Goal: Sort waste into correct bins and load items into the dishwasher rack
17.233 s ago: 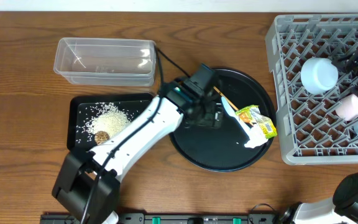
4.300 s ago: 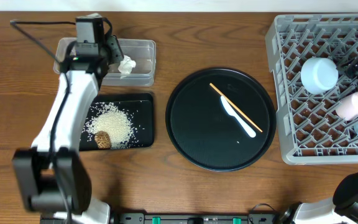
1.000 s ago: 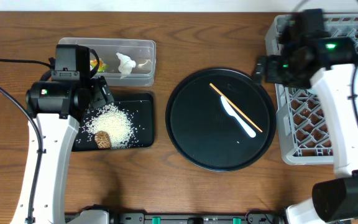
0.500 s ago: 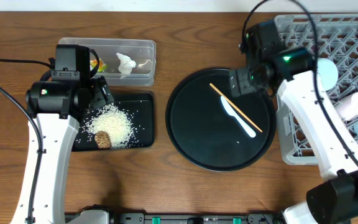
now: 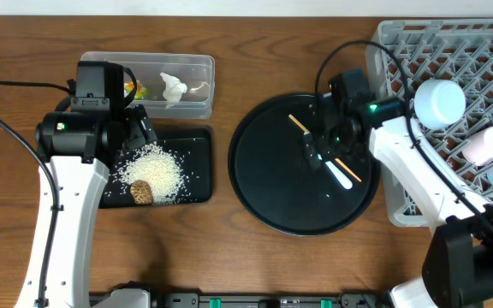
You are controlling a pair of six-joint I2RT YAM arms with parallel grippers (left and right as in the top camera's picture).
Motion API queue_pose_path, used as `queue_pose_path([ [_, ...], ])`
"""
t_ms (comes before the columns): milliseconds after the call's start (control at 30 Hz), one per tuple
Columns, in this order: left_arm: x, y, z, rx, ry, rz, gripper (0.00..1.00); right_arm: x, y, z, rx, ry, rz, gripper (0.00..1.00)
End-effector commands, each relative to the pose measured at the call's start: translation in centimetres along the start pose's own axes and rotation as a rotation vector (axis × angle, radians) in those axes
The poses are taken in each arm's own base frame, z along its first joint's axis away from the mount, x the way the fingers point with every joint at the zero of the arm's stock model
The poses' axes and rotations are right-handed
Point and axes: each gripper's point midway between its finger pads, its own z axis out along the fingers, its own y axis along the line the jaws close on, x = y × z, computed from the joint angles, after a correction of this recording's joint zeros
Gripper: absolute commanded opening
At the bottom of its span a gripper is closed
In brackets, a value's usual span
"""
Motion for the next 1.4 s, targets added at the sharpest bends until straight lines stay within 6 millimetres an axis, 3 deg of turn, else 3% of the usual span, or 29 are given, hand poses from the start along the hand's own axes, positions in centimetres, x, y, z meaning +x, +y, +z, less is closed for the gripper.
queue_pose_path([
  [0,0.0,0.2,0.1,-0.013,0.001,0.018,0.98,1.0,1.0,1.3,-0.037,0.026,-0.040,0.94],
  [67,0.0,0.2,0.1,-0.013,0.001,0.018,0.98,1.6,1.4,1.9,-0.053,0.037,-0.043,0.88],
  [367,0.0,0.2,0.1,-0.013,0.001,0.018,0.98,4.2,1.7,5.2,-0.065,0.107,-0.047,0.87],
  [733,0.0,0.2,0.1,-0.013,0.001,0.018,0.98,5.5,0.8,8.4,-0.038,0.188,-0.061,0.89],
  [967,0.0,0.2,0.1,-0.013,0.002,0.019,0.98,5.8,1.7,7.9,-0.087,0.205,-0.060,0.91],
  [1167,0.0,0.2,0.1,-0.013,0.002,0.019,0.98,3.9,2.9,5.2,-0.142,0.155,-0.104,0.91],
  [1367,0.0,0.2,0.1,-0.013,0.001,0.018,0.98,2.3,-0.6,3.6,0.064,0.110,-0.134,0.99],
])
